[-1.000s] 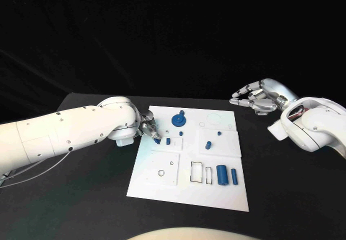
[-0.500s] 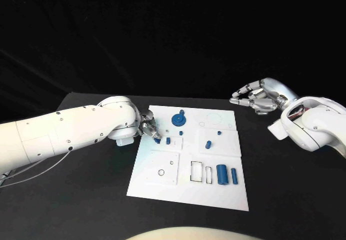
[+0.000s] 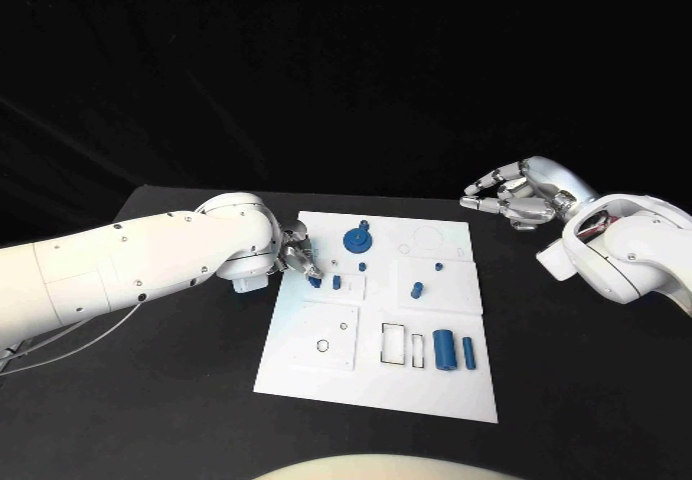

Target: Assemble the parts on the task board

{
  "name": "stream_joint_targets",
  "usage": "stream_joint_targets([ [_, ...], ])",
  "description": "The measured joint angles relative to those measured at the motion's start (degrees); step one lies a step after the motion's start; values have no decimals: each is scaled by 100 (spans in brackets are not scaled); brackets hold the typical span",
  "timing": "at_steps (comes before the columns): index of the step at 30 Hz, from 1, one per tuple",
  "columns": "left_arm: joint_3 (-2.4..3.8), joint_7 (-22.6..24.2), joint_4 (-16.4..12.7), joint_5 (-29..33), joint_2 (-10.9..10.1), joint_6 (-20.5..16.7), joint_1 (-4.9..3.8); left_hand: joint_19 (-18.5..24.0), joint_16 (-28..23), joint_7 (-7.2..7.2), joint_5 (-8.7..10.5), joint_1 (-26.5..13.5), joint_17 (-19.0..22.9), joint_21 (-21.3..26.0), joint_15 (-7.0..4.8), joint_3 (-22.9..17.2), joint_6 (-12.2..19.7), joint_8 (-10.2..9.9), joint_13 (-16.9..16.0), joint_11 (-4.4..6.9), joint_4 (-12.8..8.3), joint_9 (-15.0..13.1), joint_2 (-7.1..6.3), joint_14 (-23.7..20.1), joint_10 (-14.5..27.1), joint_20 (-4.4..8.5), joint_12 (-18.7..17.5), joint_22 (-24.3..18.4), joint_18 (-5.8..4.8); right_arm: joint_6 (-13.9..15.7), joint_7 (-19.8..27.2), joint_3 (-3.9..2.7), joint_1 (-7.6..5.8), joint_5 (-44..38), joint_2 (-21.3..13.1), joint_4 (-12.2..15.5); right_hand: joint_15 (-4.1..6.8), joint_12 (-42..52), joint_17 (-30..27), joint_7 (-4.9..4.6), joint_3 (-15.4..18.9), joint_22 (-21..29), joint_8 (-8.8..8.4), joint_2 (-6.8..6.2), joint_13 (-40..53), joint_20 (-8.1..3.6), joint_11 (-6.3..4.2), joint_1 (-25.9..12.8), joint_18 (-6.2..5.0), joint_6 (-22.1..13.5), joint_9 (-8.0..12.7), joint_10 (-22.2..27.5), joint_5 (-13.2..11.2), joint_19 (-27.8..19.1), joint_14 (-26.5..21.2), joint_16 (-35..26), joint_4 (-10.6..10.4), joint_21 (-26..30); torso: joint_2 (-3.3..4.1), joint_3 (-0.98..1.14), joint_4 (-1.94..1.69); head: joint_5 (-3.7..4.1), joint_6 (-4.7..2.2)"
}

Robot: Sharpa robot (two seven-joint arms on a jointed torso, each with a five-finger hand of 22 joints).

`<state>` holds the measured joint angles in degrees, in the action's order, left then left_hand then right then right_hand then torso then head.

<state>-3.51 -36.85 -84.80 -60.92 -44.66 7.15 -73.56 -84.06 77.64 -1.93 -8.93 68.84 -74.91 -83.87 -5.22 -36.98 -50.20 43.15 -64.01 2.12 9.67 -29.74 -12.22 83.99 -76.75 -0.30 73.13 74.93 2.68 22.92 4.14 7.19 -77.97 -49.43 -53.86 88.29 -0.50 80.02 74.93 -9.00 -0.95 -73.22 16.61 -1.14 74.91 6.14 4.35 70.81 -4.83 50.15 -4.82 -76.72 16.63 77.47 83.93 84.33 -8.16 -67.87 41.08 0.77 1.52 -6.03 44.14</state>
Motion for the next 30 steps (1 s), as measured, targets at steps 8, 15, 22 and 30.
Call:
stream_joint_targets([
  [8,0,-4,-1,5,0,12,-1,0,0,-1,0,0,0,0,0,21,-1,0,-6,0,21,-2,0,0,0,0,0,0,0,1,0,0,0,1,-4,0,0,0,0,0,0,8,0,0,0,0,0,0,0,0,0,0,0,0,0,0,0,0,3,0,-1,-2,7],
  [15,1,-6,-3,6,3,20,-1,0,0,11,1,-7,1,0,0,32,-30,-2,-7,0,11,1,-7,0,0,0,0,-1,0,1,2,0,1,1,-4,0,0,0,-1,0,0,8,0,0,0,0,0,0,0,0,0,0,0,0,0,0,0,-1,3,0,0,-3,4],
  [22,3,-10,0,7,3,27,-3,0,0,60,0,-76,1,0,0,219,-80,-15,-9,0,119,4,-27,0,0,0,0,-1,0,3,4,0,1,1,-3,1,0,0,-1,0,0,8,0,0,0,0,0,0,0,0,0,0,0,0,0,0,0,-1,3,0,1,-4,4],
  [30,3,-53,5,10,5,28,-3,0,0,60,-4,-216,1,0,0,840,-117,-17,-25,0,409,-6,25,0,1,0,32,-2,0,5,5,0,1,1,-4,2,0,0,-2,0,0,19,23,0,0,-21,0,0,0,0,0,0,0,-21,0,0,0,34,3,3,1,-1,2],
])
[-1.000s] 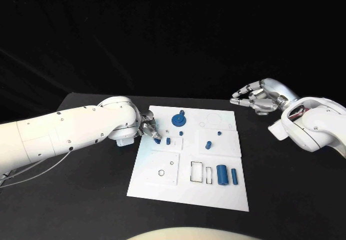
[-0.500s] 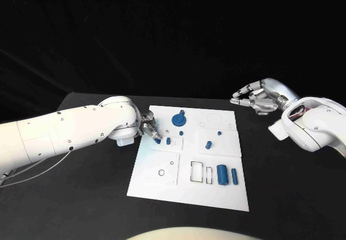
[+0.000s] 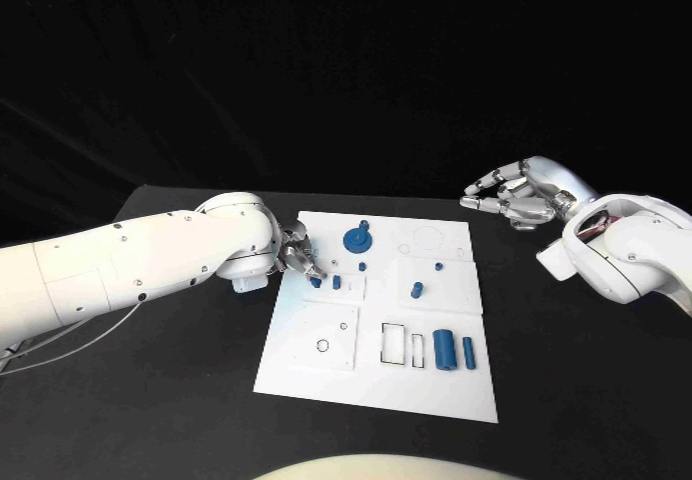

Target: Assemble the parts on the task board

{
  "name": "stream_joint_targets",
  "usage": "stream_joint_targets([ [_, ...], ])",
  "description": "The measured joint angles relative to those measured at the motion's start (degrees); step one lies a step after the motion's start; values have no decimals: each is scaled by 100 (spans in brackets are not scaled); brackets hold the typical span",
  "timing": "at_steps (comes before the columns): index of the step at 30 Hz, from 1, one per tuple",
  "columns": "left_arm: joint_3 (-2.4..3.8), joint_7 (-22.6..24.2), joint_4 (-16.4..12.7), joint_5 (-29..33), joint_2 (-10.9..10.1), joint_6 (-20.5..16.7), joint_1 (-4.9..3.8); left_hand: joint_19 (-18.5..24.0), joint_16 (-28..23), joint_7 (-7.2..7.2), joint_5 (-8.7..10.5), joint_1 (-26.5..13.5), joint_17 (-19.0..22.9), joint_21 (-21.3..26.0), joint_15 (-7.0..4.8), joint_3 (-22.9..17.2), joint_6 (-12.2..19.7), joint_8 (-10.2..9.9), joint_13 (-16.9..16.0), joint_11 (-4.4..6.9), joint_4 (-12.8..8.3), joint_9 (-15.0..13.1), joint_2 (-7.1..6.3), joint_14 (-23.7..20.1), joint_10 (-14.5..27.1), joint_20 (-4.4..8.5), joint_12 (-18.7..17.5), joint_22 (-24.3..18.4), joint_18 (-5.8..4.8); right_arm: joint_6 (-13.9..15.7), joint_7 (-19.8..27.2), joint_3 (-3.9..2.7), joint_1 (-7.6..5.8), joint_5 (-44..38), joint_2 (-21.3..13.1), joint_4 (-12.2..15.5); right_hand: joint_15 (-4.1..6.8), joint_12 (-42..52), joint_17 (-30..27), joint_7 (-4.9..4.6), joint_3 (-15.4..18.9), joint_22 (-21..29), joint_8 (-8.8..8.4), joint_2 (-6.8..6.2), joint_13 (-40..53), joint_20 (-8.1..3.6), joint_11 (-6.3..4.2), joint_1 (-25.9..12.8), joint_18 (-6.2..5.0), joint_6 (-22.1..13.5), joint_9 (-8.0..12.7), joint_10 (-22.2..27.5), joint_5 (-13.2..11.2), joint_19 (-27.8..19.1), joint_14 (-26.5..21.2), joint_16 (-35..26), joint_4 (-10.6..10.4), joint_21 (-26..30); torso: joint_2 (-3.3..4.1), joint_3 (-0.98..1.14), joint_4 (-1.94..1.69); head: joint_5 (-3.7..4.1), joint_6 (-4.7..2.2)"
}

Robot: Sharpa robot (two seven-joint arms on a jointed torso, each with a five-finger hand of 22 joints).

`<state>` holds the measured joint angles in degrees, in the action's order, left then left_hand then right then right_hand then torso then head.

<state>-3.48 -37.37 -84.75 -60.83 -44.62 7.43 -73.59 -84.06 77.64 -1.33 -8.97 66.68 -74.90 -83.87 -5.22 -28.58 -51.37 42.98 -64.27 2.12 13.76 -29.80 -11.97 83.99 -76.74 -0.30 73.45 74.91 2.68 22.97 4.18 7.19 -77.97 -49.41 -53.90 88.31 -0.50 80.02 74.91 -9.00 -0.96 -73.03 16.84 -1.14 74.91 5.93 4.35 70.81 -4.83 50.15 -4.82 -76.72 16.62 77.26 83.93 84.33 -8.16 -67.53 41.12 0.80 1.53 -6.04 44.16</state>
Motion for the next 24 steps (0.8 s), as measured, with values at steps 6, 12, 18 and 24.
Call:
stream_joint_targets([
  [6,-4,-43,7,3,1,-1,3,0,0,-19,0,2,-5,0,0,203,-21,-20,-6,0,124,9,-2,0,0,0,0,0,1,3,0,0,0,0,-3,3,0,0,0,0,0,0,0,0,0,0,0,0,0,0,0,0,0,0,0,0,0,0,0,2,0,3,-4],
  [12,-4,-78,10,5,4,0,4,0,0,-19,0,-3,-5,0,0,298,-21,-21,-12,0,172,10,39,0,0,0,0,0,0,5,1,0,0,0,-8,6,0,0,0,0,0,0,0,0,0,0,0,0,0,0,0,0,0,0,0,0,0,0,0,2,3,5,-5],
  [18,-5,-122,27,11,7,27,4,0,0,-19,0,19,-4,0,0,362,-21,-21,-18,0,205,12,60,0,0,0,0,-1,1,7,1,0,0,0,-13,7,0,0,-1,0,0,0,0,0,0,0,0,0,0,0,0,0,0,0,0,0,0,0,0,2,3,9,-2],
  [24,-5,-146,41,32,8,42,4,0,0,-27,0,-4,-4,0,0,443,-53,-21,-43,0,286,13,188,0,0,0,23,-1,1,9,1,0,0,1,-14,9,0,0,-1,0,0,0,0,0,0,0,0,0,0,0,0,0,0,0,0,0,0,0,0,2,1,12,-1],
])
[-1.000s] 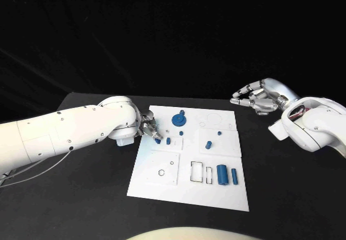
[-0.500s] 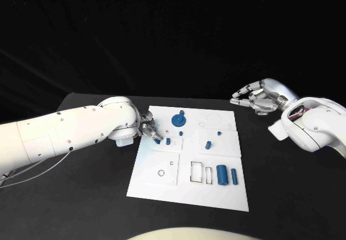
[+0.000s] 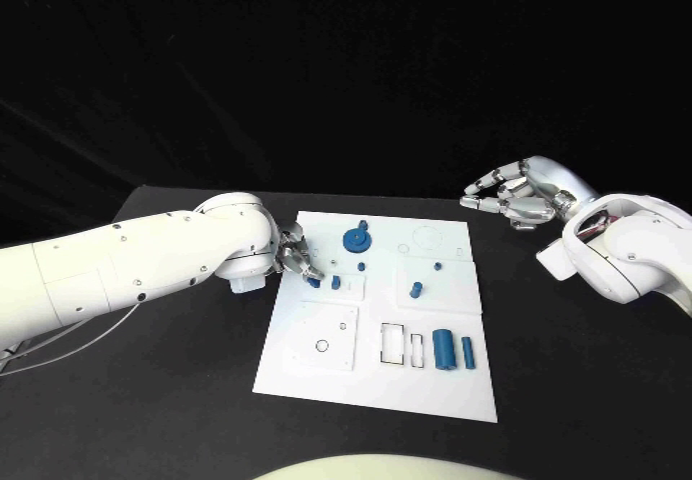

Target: Assemble the parts on the task board

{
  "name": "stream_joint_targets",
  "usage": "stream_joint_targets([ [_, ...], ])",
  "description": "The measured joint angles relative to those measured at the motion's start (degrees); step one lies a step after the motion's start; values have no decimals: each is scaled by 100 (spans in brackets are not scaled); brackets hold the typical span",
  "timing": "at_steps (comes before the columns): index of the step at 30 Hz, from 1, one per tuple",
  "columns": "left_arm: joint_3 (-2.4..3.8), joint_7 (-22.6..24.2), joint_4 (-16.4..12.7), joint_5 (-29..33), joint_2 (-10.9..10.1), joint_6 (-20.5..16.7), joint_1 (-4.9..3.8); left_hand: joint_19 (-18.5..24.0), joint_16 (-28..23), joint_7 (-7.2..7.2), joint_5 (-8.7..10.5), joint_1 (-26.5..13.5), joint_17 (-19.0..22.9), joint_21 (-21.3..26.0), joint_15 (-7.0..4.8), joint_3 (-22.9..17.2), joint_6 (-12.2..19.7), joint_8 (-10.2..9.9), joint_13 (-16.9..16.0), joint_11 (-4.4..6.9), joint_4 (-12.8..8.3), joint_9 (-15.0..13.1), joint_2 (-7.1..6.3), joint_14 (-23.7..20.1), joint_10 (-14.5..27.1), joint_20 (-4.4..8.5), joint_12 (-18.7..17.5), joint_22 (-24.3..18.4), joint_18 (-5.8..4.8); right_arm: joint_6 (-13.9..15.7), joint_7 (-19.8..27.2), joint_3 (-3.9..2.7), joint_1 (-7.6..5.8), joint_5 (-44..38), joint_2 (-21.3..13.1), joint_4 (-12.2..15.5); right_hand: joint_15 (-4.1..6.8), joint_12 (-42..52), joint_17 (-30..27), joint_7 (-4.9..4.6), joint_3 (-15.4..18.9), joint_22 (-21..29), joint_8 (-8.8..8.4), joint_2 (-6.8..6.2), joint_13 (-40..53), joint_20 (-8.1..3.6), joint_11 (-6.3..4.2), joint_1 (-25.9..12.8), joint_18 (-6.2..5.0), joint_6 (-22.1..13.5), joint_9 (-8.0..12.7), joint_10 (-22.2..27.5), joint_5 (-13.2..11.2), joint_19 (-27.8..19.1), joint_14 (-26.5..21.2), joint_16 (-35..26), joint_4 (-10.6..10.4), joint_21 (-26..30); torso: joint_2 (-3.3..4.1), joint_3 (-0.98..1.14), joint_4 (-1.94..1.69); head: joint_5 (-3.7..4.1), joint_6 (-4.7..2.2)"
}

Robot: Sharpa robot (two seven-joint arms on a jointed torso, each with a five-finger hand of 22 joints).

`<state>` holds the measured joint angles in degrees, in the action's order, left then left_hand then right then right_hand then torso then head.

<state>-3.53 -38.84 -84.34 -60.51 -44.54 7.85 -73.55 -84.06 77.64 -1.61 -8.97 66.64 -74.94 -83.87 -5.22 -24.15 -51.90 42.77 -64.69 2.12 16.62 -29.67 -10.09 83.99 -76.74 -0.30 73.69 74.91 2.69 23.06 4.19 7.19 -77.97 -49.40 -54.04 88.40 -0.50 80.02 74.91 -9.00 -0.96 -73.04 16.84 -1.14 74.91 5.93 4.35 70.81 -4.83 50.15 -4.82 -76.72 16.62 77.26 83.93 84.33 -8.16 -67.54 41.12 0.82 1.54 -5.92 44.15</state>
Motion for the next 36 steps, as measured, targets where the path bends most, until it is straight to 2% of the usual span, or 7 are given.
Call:
stream_joint_targets([
  [6,0,-16,12,71,0,6,0,0,0,29,0,-8,0,0,0,4,-30,0,-17,21,4,0,68,0,-21,0,21,0,0,1,0,0,0,1,-4,2,0,0,0,0,0,0,0,0,0,0,0,0,0,0,0,0,0,0,0,0,0,0,2,0,-1,0,4],
  [17,1,-27,21,280,0,20,-1,0,0,29,0,-24,1,-22,0,19,-72,0,-55,42,-12,-10,96,0,-42,0,43,0,0,2,0,0,0,1,-6,2,0,0,0,0,0,0,0,0,0,0,0,0,0,0,0,0,0,0,0,0,0,0,1,0,-1,-9,14],
  [20,1,-27,21,348,0,19,-1,0,0,40,0,7,1,-22,-32,19,-83,0,-63,42,-12,-14,128,8,-42,0,43,0,0,2,0,0,0,1,-6,2,0,0,0,0,0,0,0,0,0,0,0,0,0,0,0,0,0,0,0,0,0,0,0,0,-1,-7,14],
  [36,6,-48,51,603,1,18,0,0,0,49,0,7,2,-45,-41,58,-93,0,-77,42,-5,-26,127,-1,-42,0,43,4,0,3,0,0,0,1,-15,5,0,0,4,-20,16,5,0,0,0,0,0,0,0,-20,0,0,0,0,0,-31,-16,0,0,-1,-2,7,12],
])
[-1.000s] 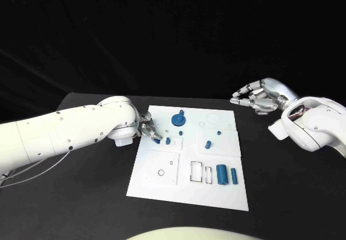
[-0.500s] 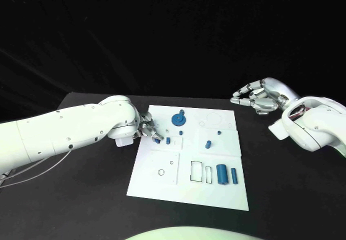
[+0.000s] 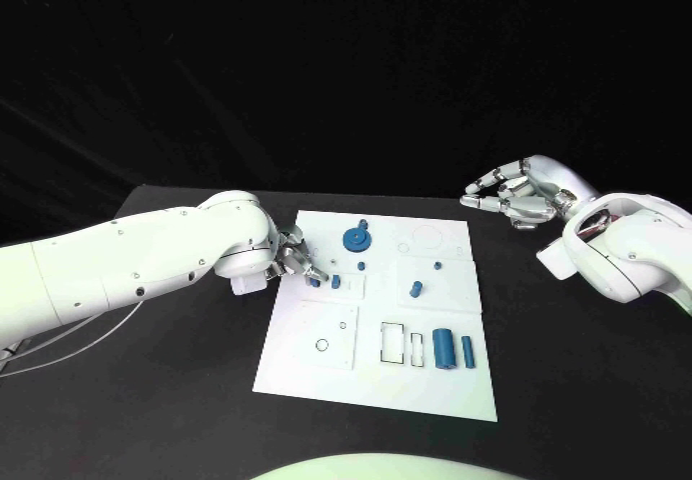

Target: Assemble the parts on the task board

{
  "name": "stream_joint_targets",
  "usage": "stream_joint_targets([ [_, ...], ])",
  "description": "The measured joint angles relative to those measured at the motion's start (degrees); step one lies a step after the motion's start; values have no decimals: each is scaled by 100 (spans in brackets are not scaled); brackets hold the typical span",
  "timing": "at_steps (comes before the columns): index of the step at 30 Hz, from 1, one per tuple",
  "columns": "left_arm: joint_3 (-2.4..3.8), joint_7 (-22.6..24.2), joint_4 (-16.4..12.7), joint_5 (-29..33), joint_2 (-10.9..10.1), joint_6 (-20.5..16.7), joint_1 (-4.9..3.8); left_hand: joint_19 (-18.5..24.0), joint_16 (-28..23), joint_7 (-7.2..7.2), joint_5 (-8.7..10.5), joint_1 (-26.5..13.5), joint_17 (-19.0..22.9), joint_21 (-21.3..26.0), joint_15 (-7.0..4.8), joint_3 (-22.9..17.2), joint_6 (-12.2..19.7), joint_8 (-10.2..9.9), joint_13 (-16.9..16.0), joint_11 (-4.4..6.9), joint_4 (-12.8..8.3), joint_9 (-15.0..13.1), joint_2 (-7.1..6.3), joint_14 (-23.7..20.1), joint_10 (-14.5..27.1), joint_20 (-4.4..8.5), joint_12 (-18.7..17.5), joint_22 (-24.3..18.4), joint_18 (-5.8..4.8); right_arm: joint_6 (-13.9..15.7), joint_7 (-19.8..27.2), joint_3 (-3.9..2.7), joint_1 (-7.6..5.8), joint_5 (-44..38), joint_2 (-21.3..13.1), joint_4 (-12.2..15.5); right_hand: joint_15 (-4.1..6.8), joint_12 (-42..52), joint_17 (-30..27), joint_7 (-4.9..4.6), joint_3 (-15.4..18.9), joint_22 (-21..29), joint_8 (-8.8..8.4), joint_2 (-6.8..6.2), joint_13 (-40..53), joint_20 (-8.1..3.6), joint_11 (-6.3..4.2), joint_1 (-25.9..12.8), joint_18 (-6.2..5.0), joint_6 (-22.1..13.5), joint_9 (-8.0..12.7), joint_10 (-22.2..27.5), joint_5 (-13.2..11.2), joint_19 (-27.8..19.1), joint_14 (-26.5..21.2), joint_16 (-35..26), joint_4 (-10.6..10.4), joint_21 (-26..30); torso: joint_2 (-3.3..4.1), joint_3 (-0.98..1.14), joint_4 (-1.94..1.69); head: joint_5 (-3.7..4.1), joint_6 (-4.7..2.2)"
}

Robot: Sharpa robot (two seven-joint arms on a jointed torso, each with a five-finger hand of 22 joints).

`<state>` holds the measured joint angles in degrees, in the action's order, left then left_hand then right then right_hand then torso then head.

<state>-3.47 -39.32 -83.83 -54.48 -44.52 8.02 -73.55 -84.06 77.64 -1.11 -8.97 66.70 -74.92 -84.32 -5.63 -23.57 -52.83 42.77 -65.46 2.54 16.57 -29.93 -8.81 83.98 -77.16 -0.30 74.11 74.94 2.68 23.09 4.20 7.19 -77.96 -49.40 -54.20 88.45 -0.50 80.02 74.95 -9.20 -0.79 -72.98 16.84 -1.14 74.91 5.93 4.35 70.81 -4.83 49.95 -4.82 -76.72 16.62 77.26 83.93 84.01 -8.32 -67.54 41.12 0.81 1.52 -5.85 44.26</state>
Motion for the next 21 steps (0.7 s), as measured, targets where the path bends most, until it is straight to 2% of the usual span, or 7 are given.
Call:
stream_joint_targets([
  [13,4,-12,59,-5,5,-7,0,0,0,0,0,-23,1,0,0,49,1,0,1,0,17,-5,23,0,0,0,0,-1,0,3,0,0,0,0,0,1,0,0,-1,0,0,0,0,0,0,21,0,0,0,0,0,0,0,-21,0,0,0,0,0,-2,-2,4,-9],
  [21,4,-13,63,-9,18,-7,0,21,0,-9,0,-194,1,0,0,224,-31,0,1,20,15,-16,54,0,-20,21,0,-1,0,4,2,0,0,0,-1,2,0,0,-1,0,0,0,0,0,0,21,0,0,0,0,0,0,0,-21,0,0,0,0,1,-2,-2,9,-3],
])
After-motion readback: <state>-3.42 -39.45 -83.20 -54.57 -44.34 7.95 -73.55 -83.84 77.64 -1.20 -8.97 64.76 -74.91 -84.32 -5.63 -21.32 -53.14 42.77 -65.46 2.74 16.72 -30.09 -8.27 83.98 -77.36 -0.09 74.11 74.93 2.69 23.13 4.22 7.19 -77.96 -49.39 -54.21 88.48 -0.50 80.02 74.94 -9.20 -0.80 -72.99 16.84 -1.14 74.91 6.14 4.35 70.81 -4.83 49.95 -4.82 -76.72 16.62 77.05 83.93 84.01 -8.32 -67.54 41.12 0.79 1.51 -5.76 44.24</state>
